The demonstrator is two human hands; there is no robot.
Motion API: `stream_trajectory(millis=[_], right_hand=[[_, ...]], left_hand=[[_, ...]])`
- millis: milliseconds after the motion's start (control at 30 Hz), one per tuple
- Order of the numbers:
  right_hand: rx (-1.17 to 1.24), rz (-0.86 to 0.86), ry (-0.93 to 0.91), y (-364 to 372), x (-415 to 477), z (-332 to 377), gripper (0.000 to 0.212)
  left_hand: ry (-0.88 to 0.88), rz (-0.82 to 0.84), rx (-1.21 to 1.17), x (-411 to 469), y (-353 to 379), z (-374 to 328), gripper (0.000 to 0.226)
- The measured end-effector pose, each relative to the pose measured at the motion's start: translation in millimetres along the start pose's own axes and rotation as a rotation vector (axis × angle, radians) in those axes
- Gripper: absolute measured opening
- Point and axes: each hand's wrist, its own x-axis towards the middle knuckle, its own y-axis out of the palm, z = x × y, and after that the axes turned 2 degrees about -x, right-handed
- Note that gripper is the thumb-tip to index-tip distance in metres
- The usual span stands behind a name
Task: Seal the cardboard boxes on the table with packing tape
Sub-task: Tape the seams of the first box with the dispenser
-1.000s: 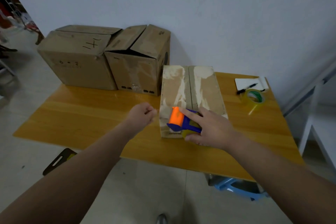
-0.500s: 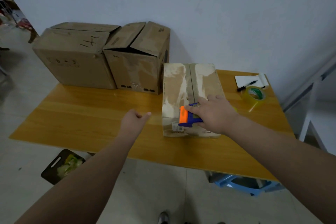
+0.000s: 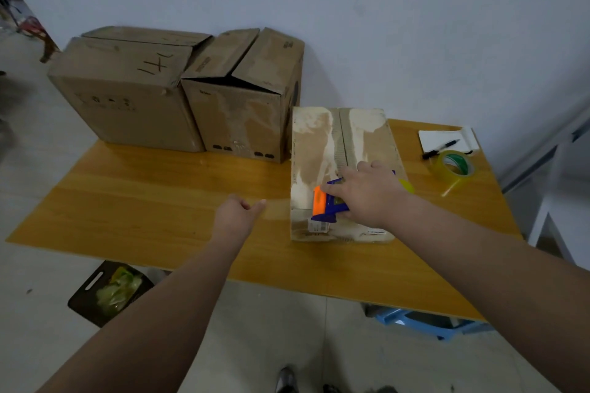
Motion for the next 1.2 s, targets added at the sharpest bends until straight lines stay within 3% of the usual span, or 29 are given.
stream_trajectory(millis=[233, 567, 800, 867, 933, 1067, 1200], right_hand=[[0.022, -0.010, 0.029, 5, 1, 5, 0.059], [0.022, -0.039, 0.055, 8, -5, 10, 0.062], [0.046, -0.037, 0.063, 6, -4, 11, 0.057], [0.044, -0.035, 0.064, 5, -3, 11, 0.057], [0.039, -0.030, 0.062, 4, -2, 11, 0.057], [0.040, -0.035, 0.070, 4, -4, 12, 0.057], [0.041, -0.043, 0.078, 3, -6, 14, 0.057]], left_hand=[[-0.013, 0.115, 0.123, 8, 25, 4, 0.037], [-0.188, 0.252, -0.031, 3, 53, -2, 0.036], [-0.324, 0.374, -0.136, 1, 58, 7, 0.061], [-0.354, 0.360, -0.034, -2, 58, 14, 0.076], [-0.337, 0.268, 0.034, -8, 58, 19, 0.077], [-0.151, 0.040, -0.348, -21, 57, 21, 0.040], [-0.104, 0.276, -0.868, -40, 59, -1, 0.058]])
